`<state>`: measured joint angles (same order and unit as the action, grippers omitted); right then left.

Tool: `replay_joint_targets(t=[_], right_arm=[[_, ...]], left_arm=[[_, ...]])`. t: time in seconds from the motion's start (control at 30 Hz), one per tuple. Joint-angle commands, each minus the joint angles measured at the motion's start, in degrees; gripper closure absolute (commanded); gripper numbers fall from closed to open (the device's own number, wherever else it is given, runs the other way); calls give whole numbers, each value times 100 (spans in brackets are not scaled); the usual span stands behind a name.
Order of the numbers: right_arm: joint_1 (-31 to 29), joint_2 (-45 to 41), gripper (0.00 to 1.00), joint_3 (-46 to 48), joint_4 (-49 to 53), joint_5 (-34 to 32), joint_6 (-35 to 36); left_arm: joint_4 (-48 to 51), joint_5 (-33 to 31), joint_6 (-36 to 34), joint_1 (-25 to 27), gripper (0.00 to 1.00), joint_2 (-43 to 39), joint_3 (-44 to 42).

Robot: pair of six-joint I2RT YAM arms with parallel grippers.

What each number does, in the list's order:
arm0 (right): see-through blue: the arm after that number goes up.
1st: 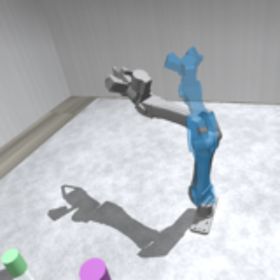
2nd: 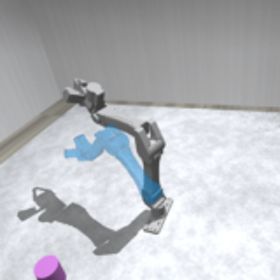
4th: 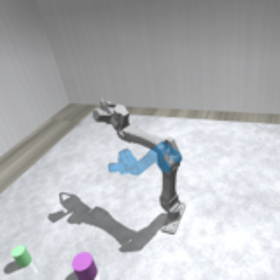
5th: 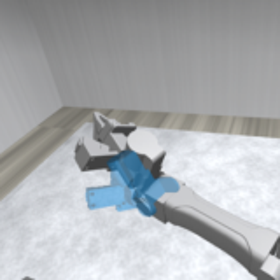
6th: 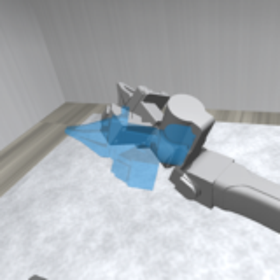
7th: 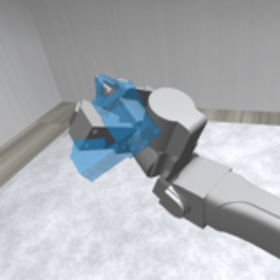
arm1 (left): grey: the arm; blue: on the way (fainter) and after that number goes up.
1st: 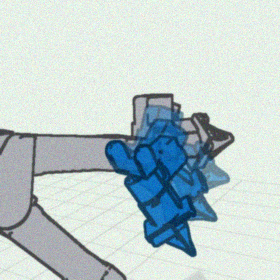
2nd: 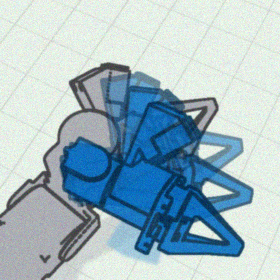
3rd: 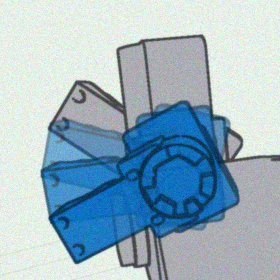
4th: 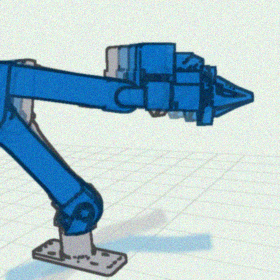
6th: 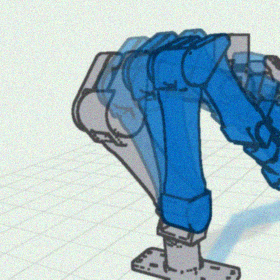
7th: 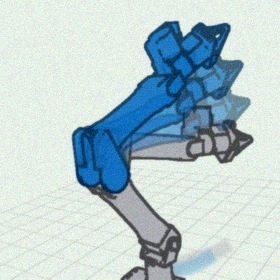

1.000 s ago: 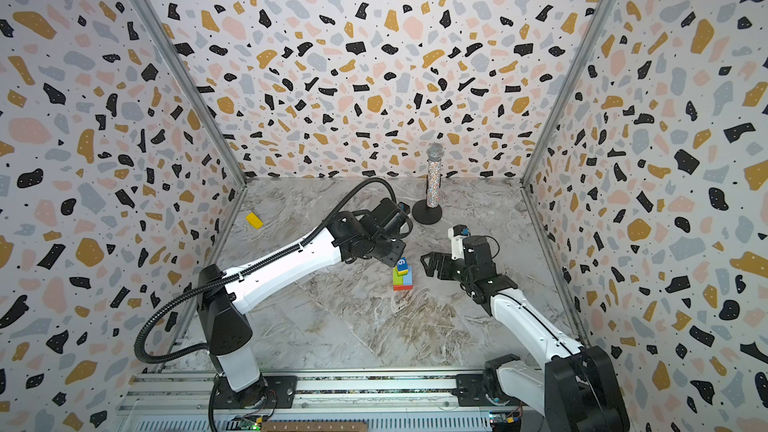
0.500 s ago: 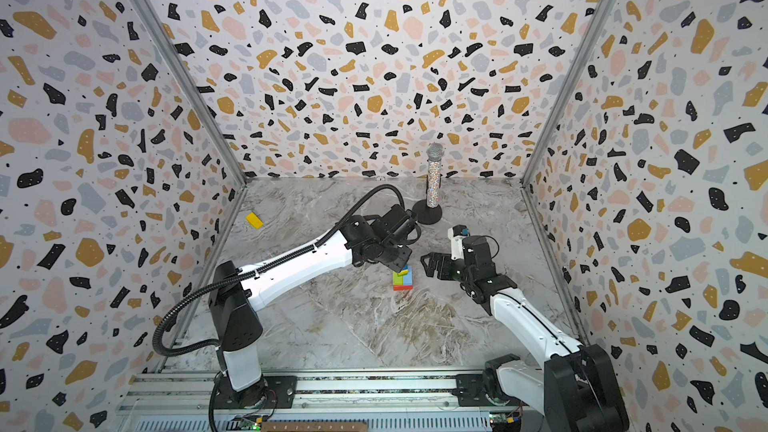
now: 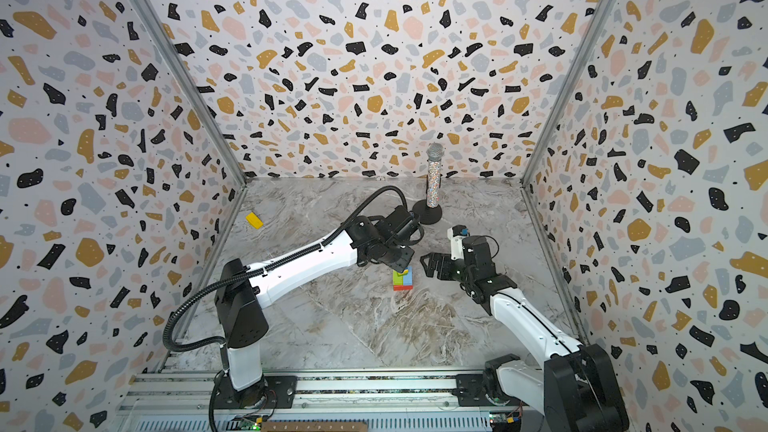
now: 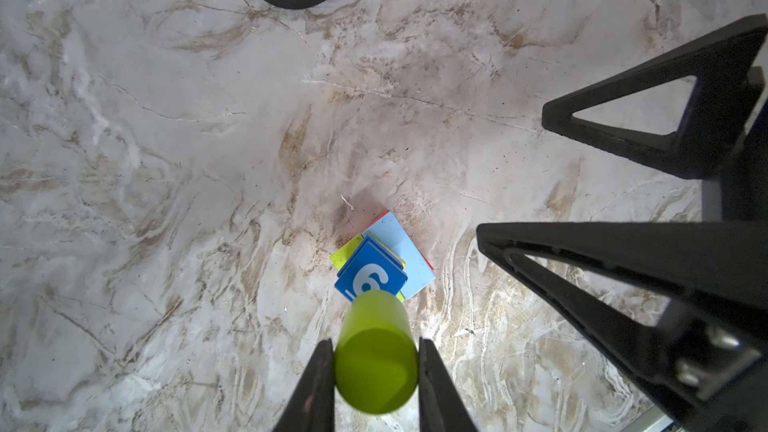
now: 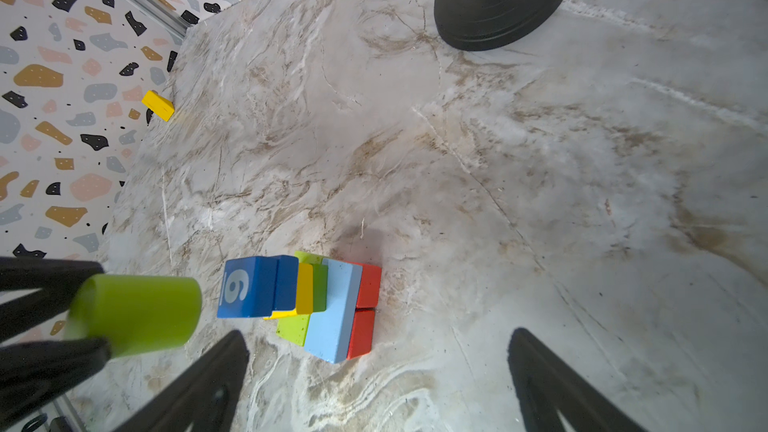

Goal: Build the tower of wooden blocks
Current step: 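Carry the lime-green cylinder with the left gripper over the tower, then lower the lime-green cylinder with the left gripper onto the blue '6' cube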

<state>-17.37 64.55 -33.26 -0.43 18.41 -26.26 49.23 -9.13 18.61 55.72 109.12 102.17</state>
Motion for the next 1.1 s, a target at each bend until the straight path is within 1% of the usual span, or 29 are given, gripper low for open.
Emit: replay_joint_targets(t=[0.0,0.63,1.07], right_arm=[[22,-6,1,8,50,55,83],[16,13,1,11,43,142,71],[16,38,1,12,43,160,77]], left_arm=[[-140,-71,-57,35,76,39,66],[-243,-191,-15,16,77,162,-12],[-403,-32,11,-73,78,110,-206]])
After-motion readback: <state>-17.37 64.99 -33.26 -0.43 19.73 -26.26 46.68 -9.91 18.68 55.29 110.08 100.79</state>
